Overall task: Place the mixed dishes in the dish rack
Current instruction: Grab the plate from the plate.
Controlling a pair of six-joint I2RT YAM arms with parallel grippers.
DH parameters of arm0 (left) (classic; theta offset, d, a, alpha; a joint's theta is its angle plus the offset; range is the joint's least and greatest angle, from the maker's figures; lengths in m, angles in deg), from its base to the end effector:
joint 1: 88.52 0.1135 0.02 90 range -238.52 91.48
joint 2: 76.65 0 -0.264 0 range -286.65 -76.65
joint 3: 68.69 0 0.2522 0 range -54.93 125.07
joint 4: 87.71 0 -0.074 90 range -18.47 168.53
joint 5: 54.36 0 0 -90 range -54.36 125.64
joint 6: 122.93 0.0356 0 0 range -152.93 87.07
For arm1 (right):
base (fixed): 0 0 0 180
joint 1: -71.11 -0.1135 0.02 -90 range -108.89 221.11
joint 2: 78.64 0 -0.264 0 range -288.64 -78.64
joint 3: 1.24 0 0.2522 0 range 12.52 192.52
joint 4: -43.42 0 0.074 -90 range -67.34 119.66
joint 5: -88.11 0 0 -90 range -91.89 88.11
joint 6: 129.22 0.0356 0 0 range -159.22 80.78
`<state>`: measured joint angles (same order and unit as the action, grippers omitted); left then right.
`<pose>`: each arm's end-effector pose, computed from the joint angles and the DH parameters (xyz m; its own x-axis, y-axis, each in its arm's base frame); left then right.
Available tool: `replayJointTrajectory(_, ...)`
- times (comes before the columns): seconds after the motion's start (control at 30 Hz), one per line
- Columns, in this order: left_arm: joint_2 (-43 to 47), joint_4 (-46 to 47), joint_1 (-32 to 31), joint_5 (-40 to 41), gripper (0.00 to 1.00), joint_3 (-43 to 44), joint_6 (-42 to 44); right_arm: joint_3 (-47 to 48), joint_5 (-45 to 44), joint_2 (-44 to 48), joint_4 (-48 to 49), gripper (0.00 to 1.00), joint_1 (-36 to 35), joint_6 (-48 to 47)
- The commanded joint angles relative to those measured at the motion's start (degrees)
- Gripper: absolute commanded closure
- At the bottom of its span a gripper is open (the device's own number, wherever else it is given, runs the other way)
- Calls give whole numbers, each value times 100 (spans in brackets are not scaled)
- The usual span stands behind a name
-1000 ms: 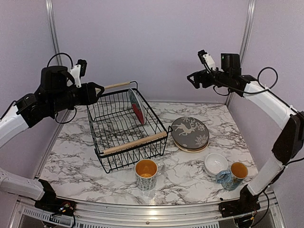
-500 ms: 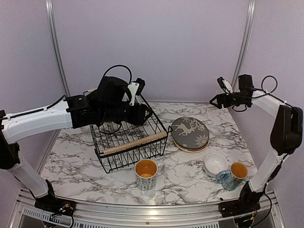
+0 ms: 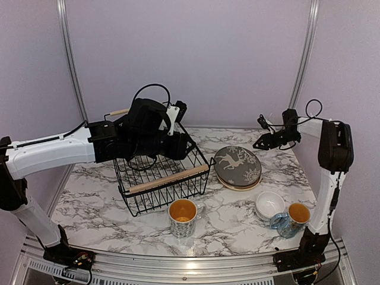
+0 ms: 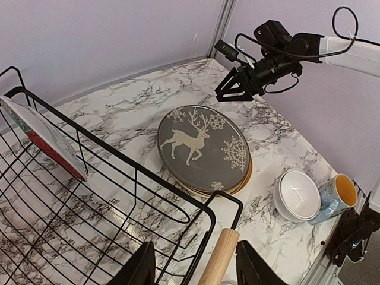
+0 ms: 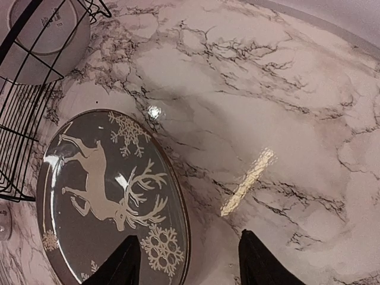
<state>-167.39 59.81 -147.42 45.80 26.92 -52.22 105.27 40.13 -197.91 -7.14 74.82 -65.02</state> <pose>0.1972 -0.3147 0.3484 -0.4777 0.1624 -0.8634 0.6402 0.7373 -0.2156 0.4408 -0.0047 0.1983 -0.6932 -0.2791 -0.6646 -0.6148 0.7101 0.3431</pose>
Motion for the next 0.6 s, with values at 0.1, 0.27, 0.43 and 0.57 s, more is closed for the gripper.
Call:
replayJointTrajectory(0.1,28,-12,-43,50,52,30,-110,508,450,-602,-517,51,-74,-207)
replayJointTrajectory(0.27,-74,13,-52,31,52,72,-96,443,486,-628,-614,56,-124,-325)
replayJointTrajectory(0.43,-189,-45,-52,31,51,148,-89,374,463,-643,-735,60,-176,-487)
replayJointTrajectory(0.57,-225,-74,-69,31,51,208,-123,336,450,-690,-777,62,-178,-489)
